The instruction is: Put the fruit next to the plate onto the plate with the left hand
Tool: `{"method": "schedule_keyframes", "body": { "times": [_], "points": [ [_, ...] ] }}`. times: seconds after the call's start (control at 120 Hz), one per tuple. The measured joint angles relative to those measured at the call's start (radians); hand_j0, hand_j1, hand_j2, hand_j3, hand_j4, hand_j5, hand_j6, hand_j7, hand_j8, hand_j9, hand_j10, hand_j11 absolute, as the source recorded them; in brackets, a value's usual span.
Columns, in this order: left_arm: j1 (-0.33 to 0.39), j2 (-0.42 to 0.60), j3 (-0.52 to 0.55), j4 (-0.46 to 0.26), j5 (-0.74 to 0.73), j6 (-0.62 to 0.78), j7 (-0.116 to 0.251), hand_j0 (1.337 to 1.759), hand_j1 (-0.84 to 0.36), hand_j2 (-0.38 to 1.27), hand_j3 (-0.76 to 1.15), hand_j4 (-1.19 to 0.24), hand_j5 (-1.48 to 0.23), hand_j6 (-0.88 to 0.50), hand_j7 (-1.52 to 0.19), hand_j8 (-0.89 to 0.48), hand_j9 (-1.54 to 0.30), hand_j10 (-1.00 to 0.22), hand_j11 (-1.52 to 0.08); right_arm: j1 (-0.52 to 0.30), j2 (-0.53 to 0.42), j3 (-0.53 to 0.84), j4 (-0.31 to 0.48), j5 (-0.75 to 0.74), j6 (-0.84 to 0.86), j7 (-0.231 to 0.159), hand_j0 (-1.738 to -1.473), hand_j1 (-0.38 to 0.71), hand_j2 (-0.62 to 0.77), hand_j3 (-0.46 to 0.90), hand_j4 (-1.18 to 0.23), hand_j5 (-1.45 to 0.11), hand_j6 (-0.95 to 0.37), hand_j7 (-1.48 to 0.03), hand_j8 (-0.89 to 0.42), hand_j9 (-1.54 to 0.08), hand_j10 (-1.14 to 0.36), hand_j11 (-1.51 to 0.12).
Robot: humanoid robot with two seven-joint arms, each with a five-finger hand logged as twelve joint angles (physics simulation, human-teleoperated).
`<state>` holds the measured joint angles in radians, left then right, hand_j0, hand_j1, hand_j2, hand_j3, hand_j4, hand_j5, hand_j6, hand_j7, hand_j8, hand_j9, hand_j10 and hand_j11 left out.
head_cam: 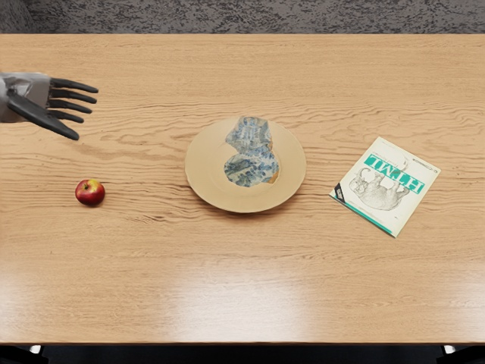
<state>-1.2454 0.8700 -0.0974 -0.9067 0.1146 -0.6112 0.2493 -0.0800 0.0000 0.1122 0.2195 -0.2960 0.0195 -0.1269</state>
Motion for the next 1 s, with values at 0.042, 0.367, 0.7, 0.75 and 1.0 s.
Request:
{"method": "schedule_keyframes", "body": {
  "times": [0.042, 0.367, 0.7, 0.75, 1.0],
  "points": [
    [0.0, 0.001, 0.0, 0.007, 0.012, 0.0, 0.0, 1.658, 0.05, 0.05, 0.0, -0.26, -0.32, -0.19, -0.36, -0.19, -0.35, -0.21, -0.29, 0.0, 0.0, 0.0, 0.0, 0.0, 0.0, 0.0, -1.658, -0.31, -0.01, 0.0, -0.03, -0.04, -0.03, -0.04, -0.03, -0.04, -0.03, -0.04],
    [-0.002, -0.015, 0.006, -0.046, 0.265, 0.105, -0.003, 1.658, 0.05, 0.05, 0.0, -0.25, -0.33, -0.24, -0.33, -0.24, -0.33, -0.24, -0.32, 0.0, 0.0, 0.001, 0.0, 0.0, -0.001, 0.002, -1.658, -0.31, -0.01, 0.0, -0.03, -0.04, -0.03, -0.04, -0.03, -0.04, -0.03, -0.04],
    [-0.107, -0.026, 0.37, -0.596, 0.449, 0.873, 0.001, 1.658, 0.04, 0.05, 0.0, -0.26, -0.33, -0.26, -0.33, -0.26, -0.33, -0.26, -0.33, 0.0, 0.0, 0.001, 0.0, 0.0, -0.001, 0.003, -1.658, -0.31, -0.01, 0.0, -0.03, -0.04, -0.03, -0.04, -0.03, -0.04, -0.03, -0.04],
    [-0.103, -0.034, 0.393, -0.621, 0.47, 0.904, 0.012, 1.658, 0.04, 0.05, 0.0, -0.26, -0.33, -0.26, -0.34, -0.26, -0.34, -0.26, -0.33, 0.0, 0.0, 0.001, 0.0, 0.0, -0.001, 0.003, -1.658, -0.31, -0.01, 0.0, -0.03, -0.04, -0.03, -0.04, -0.03, -0.04, -0.03, -0.04],
    [-0.103, -0.096, 0.513, -0.657, 0.555, 1.1, 0.03, 1.658, 0.01, 0.06, 0.0, -0.29, -0.37, -0.29, -0.37, -0.29, -0.37, -0.29, -0.37, 0.0, 0.0, 0.001, 0.0, 0.0, -0.001, 0.003, -1.658, -0.31, -0.01, 0.0, -0.03, -0.04, -0.03, -0.04, -0.03, -0.04, -0.03, -0.04]
  ]
}}
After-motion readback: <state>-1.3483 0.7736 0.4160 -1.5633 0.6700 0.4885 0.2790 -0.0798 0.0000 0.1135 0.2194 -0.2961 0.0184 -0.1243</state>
